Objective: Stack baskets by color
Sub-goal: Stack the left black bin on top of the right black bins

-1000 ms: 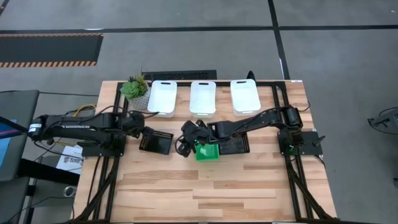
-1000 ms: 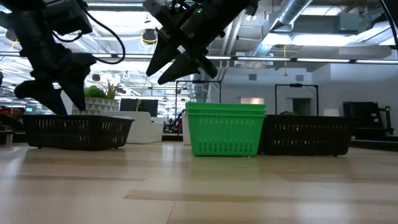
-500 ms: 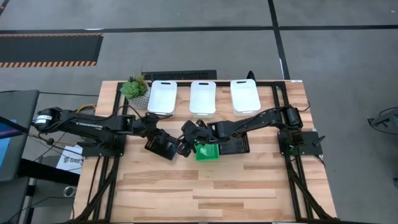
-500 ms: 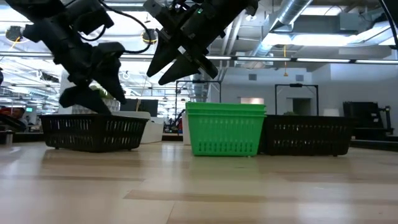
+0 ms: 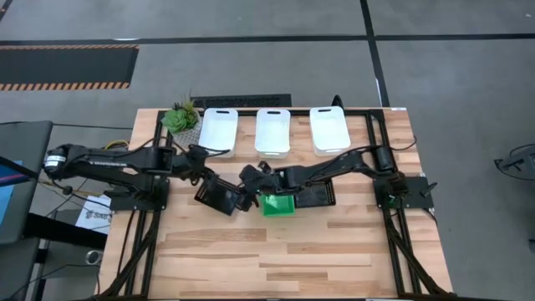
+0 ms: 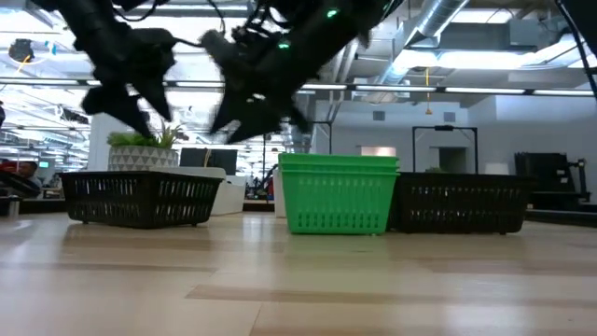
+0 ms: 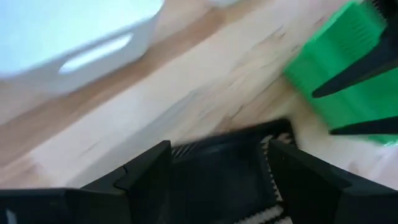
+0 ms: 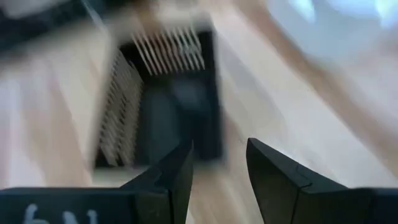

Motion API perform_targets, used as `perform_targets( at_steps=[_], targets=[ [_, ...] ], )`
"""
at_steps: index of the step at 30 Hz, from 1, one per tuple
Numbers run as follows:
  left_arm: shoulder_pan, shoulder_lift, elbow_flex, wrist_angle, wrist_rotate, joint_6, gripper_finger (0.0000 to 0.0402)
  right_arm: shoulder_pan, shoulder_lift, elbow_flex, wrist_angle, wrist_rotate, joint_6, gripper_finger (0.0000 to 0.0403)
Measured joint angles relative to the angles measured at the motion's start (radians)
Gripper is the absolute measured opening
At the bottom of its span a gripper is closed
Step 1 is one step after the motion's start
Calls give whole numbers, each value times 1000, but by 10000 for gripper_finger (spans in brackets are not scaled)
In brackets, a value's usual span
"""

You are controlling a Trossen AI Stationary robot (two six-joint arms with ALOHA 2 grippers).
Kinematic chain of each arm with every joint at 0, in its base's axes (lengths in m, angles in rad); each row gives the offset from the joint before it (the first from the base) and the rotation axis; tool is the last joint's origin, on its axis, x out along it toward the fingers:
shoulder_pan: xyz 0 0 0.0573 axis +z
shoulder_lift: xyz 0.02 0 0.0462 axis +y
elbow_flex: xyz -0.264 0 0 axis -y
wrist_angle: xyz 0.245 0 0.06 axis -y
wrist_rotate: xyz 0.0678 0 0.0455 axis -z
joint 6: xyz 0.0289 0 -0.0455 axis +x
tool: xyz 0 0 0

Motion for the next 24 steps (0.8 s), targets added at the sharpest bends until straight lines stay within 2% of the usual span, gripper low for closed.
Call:
perform_targets(
  at_steps=[3,5,10,14,24],
  targets=[
    [-36,-13,3,-110,-2,-57,254,-8,24,-5,31,-9,-32,170],
    [-62,-17,2,-173,-9,-99,254,-11,65,5,114,-31,-50,170],
    [-134,-14,3,-215,-53,-174,254,-31,132,54,119,-36,-104,170],
    [-174,11,3,-248,-62,-221,254,-54,180,100,111,-36,-113,170],
    [-228,88,2,-253,-103,-257,254,-63,207,145,-33,-37,-146,169]
  ],
)
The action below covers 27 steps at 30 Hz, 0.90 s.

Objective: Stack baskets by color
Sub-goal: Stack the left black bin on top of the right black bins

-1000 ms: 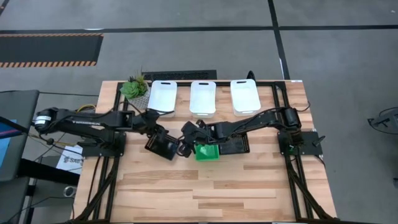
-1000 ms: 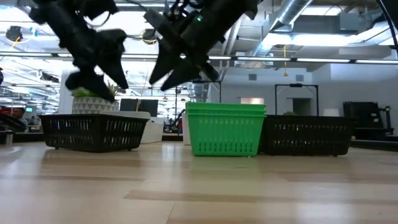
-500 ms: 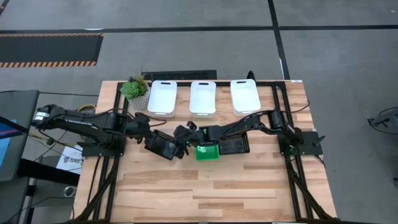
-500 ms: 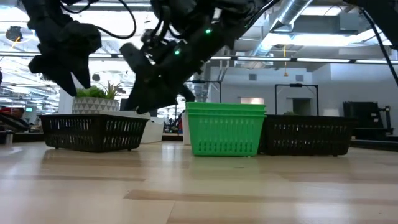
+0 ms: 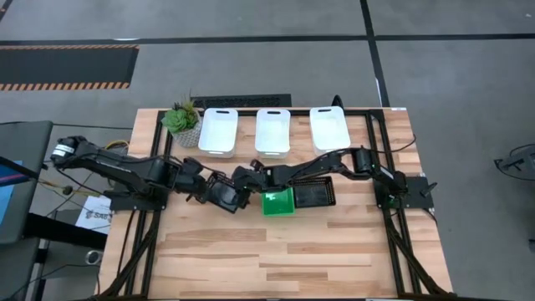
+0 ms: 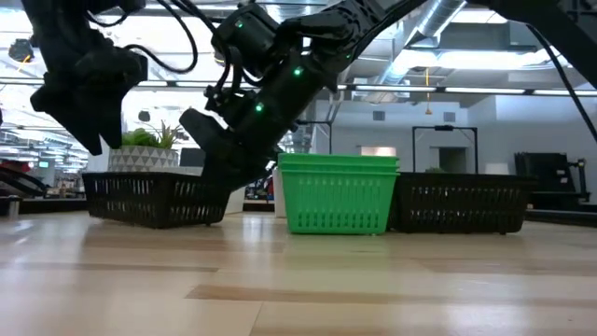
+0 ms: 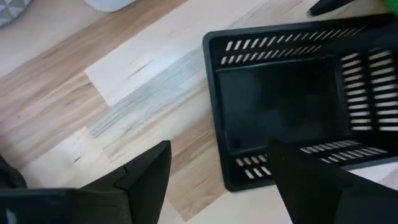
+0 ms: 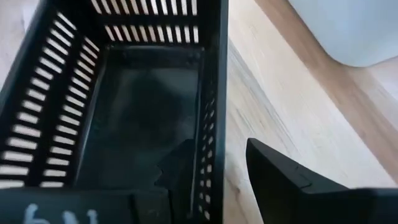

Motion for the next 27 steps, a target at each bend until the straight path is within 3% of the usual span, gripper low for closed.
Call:
perform_targets(
  at_steps=[4,11,20,27],
  targets=[
    [-5,37,-12,20,-27,3,254,6,-1,0,-48,1,27,143],
    [-5,31,16,21,-67,57,254,7,-2,0,-85,-1,74,16],
    [-6,-61,152,-79,-88,89,254,-36,-109,0,-63,-3,58,9],
    [-4,-142,212,-87,-168,115,254,-99,-343,0,-291,-3,-106,6]
  ],
)
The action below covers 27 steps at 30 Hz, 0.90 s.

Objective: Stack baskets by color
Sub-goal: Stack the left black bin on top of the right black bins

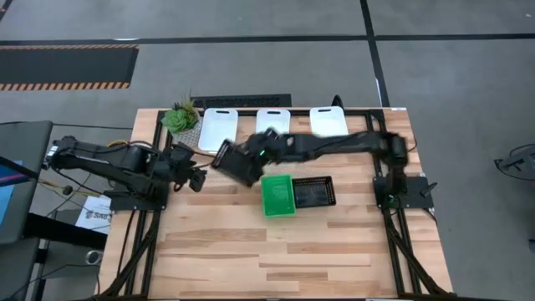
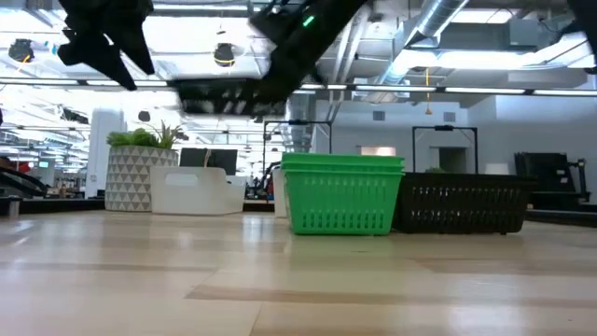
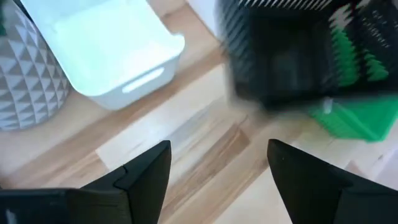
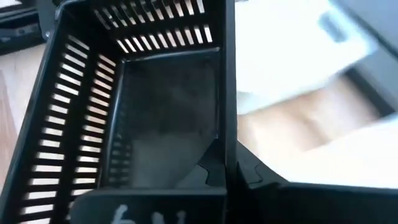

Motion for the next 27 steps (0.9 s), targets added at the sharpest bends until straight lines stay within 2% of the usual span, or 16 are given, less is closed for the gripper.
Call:
perform_targets(
  at_steps=[5,8,13,19,23,27],
  targets=[
    [-1,-31,3,-10,-3,0,254,-17,-192,0,-305,59,-71,4],
    [-3,-34,3,-27,0,-6,254,7,-279,-3,-517,124,-42,7],
    [-13,-34,3,-16,-29,-8,254,75,-410,-158,-717,189,80,10],
    [-13,-34,3,-17,-53,0,254,143,-615,-447,-705,186,200,7],
    [-13,-34,2,-17,-53,2,254,186,-738,-586,-528,115,132,14],
    [-13,-34,2,-16,-64,4,254,185,-798,-678,-494,68,108,8]
  ],
)
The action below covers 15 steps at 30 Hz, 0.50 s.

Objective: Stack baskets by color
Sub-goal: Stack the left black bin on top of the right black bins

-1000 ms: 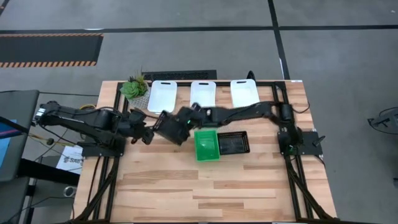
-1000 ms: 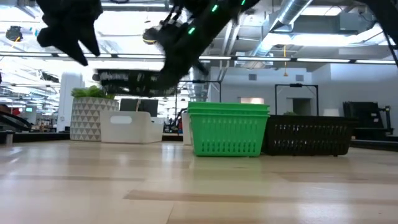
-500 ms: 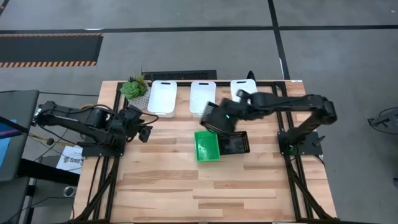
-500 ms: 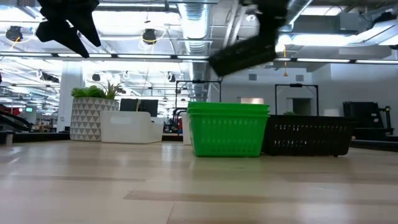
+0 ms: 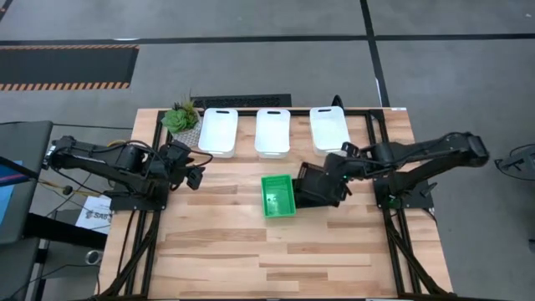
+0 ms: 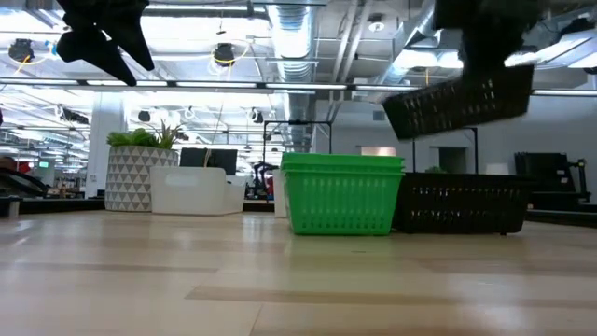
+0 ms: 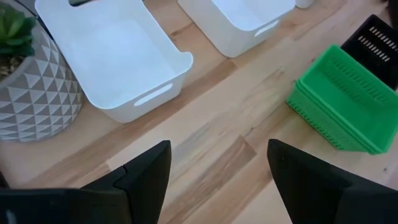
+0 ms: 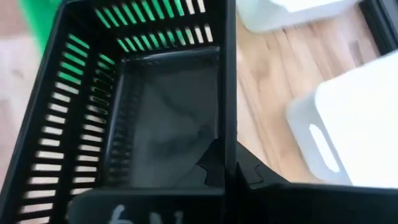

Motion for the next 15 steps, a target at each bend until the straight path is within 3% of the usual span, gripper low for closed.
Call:
perform_targets(
  at_steps=[8,15],
  targets=[
    [0,0,0,0,-5,22,254,-1,-22,-146,144,-26,-105,21],
    [0,0,0,0,-14,22,254,-44,-20,-219,283,-112,-213,12]
  ],
)
